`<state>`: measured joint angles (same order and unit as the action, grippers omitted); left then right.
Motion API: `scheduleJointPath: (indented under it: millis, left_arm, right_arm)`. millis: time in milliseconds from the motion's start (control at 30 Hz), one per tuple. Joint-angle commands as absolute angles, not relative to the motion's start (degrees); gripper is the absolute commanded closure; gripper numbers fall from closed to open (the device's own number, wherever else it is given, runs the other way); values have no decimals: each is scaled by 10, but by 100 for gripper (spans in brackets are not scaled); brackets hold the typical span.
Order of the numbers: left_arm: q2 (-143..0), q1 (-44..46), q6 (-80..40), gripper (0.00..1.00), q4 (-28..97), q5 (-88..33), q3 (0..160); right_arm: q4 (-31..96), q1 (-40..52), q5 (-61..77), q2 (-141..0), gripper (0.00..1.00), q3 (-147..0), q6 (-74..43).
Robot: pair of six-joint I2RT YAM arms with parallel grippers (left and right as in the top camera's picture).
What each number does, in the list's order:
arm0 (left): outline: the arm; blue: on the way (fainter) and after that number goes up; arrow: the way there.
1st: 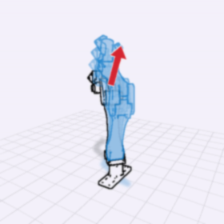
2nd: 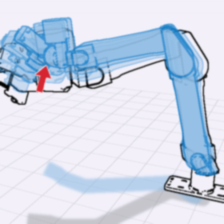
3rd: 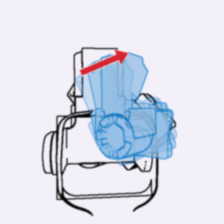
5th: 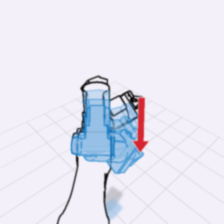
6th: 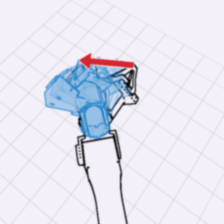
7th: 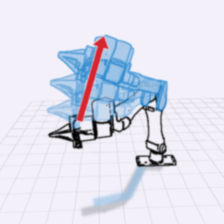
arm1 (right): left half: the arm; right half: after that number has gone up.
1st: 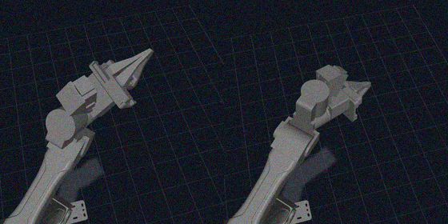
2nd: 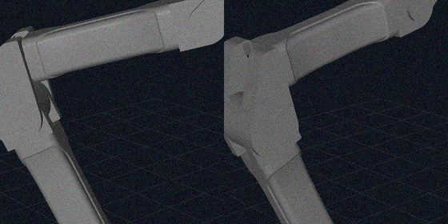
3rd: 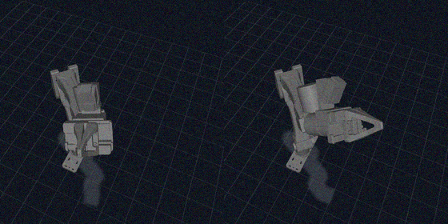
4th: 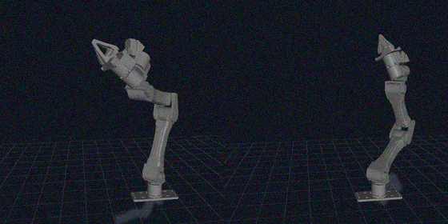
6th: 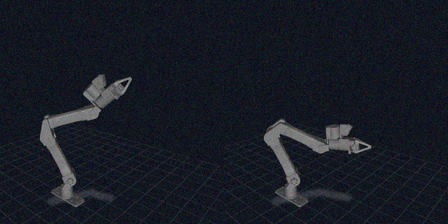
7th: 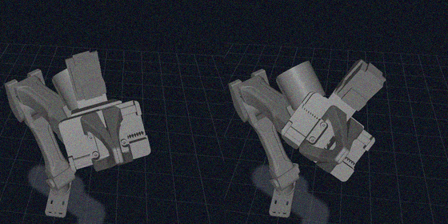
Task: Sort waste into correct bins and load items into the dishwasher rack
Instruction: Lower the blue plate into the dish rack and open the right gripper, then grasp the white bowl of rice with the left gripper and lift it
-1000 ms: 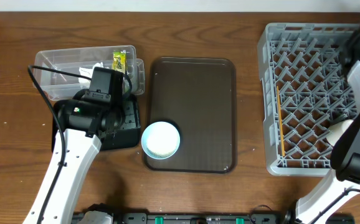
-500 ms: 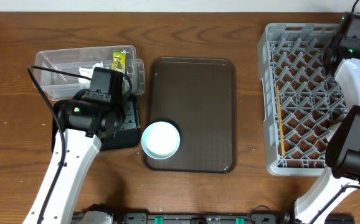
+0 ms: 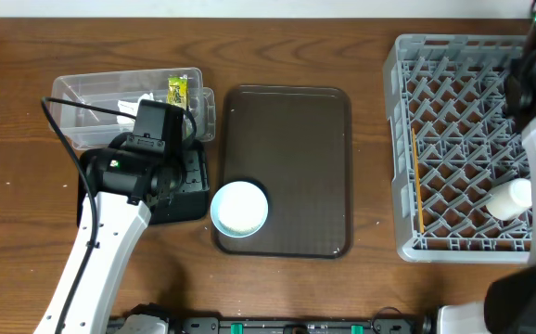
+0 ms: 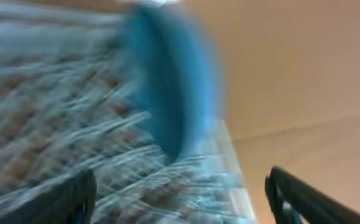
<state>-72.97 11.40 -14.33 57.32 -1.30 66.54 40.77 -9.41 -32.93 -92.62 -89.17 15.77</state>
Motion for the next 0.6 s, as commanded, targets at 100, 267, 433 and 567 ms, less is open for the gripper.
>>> scheduleJointPath:
  millis: [100,267,433,567]
  left_arm:
    - [-730,117,-154,32,574,-9,670]
    - [-735,153,-161,32,574,-8,670]
    - [-771,206,-203,32,571,-8,669]
    - [-826,257,-237,32,561,-9,669]
  right_arm:
    - [540,-57,85,-930,20,-888,17]
    - [602,-13,123,-932,19,-887,15]
    - [633,34,122,-932,17,-887,16]
    - [634,58,120,-932,16,-886,23]
